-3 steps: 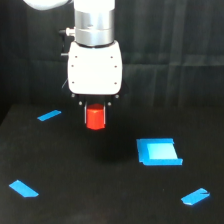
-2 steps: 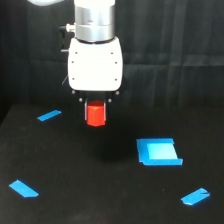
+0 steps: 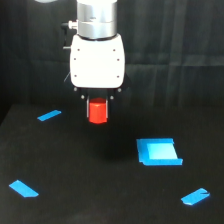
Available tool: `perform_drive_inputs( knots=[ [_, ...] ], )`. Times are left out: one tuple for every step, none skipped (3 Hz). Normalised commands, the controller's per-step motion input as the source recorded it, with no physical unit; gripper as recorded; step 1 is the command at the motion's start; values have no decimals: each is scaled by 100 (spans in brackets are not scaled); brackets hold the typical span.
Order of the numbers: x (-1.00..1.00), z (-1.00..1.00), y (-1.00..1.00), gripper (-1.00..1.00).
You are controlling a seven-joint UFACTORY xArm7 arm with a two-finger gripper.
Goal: Pick up the red object from the table
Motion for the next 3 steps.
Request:
perform_drive_inputs(
  knots=[
    [-8, 13, 6, -100],
    [7, 9, 5, -100],
    [6, 8, 3, -97]
  ],
)
